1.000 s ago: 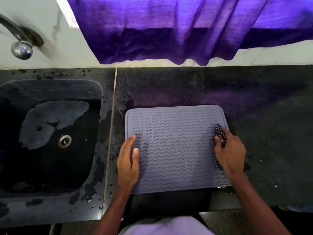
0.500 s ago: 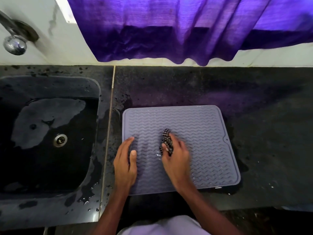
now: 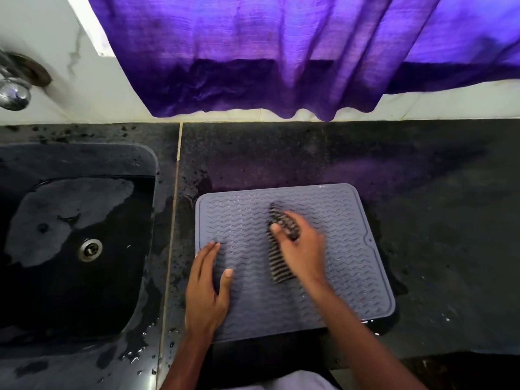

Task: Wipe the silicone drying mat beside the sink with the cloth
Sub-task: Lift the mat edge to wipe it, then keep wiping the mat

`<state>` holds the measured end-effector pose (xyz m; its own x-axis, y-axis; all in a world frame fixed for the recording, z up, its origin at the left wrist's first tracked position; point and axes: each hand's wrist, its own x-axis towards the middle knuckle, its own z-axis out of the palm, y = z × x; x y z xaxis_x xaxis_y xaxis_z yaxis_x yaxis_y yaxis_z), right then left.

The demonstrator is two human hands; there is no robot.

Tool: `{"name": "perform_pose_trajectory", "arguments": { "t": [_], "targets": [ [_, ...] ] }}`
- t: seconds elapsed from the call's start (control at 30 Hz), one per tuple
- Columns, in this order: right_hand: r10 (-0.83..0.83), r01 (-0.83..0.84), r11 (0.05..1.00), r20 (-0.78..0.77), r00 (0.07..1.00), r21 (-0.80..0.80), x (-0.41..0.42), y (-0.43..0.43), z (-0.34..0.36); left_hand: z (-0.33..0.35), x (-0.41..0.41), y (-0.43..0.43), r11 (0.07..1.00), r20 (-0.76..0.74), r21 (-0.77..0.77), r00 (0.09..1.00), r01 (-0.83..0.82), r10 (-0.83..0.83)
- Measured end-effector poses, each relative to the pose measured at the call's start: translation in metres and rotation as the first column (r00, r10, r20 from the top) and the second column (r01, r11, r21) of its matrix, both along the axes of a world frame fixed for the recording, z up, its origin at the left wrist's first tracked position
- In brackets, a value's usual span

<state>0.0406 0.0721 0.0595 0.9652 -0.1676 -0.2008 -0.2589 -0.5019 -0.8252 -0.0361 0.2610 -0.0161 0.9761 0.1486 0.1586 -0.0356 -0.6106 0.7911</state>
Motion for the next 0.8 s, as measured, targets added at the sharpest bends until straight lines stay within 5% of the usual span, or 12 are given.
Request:
{"name": "perform_pose_trajectory", "arguments": {
  "t": [0.17, 0.27, 0.8],
  "targets": [
    [-0.224, 0.254, 0.91, 0.128, 0.966, -0.328, 0.053, -0.106, 0.003, -0.007, 0.004, -0.006, 0.988, 0.008, 0.153, 1.0, -0.027, 0.026],
    [-0.218, 0.225, 0.862, 0.068, 0.974, -0.454, 0.068, -0.128, -0.01, -0.009, 0.005, -0.008, 0.978, 0.011, 0.205, 0.999, -0.037, 0.035],
    [0.0, 0.033, 0.948, 0.106, 0.994, -0.317, 0.048, 0.001, -0.034, -0.001, 0.005, -0.007, 0.984, -0.039, 0.177, 0.998, -0.032, 0.04]
  ]
}}
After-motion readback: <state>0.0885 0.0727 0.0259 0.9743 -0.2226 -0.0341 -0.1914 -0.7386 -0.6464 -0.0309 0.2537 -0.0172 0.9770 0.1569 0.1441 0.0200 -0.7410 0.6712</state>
